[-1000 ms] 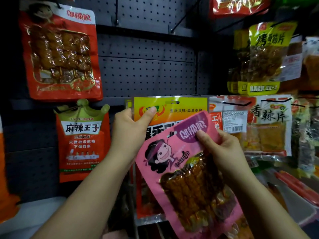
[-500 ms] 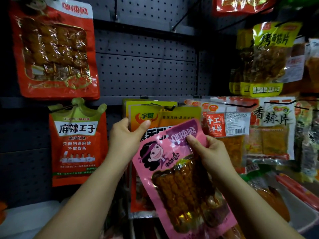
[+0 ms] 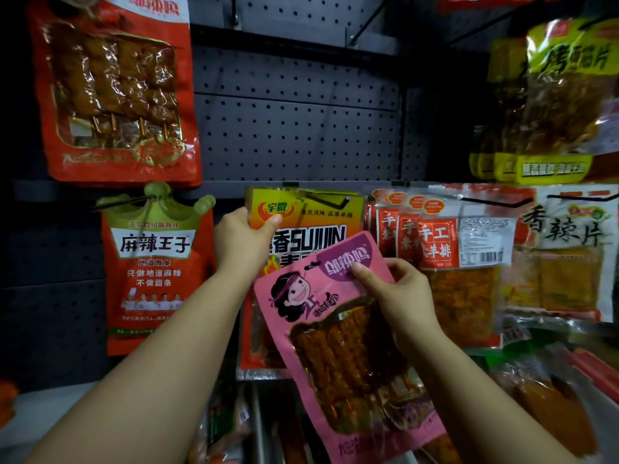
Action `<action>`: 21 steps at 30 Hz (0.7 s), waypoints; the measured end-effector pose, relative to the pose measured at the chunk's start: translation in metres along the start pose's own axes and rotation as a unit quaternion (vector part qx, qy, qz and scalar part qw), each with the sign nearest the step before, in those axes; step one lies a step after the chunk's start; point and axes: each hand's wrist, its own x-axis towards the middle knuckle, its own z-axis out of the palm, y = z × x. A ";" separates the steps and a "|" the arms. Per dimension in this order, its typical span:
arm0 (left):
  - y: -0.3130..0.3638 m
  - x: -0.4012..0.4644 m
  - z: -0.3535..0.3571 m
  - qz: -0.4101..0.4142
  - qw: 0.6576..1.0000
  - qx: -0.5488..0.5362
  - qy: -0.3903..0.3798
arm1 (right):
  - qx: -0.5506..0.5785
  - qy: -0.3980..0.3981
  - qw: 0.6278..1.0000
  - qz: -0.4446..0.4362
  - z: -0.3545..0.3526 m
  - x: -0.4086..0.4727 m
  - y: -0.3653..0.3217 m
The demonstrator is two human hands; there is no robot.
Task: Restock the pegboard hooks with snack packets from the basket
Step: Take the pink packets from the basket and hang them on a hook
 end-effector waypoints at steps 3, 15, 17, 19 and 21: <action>-0.001 0.002 0.003 -0.012 1.000 0.006 0.004 | 0.022 0.000 1.000 0.015 -0.008 -0.003 0.004; 0.005 -0.072 -0.033 -0.003 0.973 -0.228 -0.043 | 0.129 -0.015 0.991 -0.019 -0.025 -0.057 -0.028; 0.012 -0.094 -0.044 -0.030 0.958 -0.253 -0.130 | 0.154 -0.021 0.988 -0.021 -0.024 -0.070 -0.037; 0.023 -0.107 -0.056 -0.030 0.950 -0.271 -0.150 | 0.163 -0.031 0.986 -0.032 -0.023 -0.084 -0.051; 0.035 -0.111 -0.070 0.006 0.956 -0.262 -0.130 | 0.153 -0.032 0.986 -0.059 -0.023 -0.093 -0.064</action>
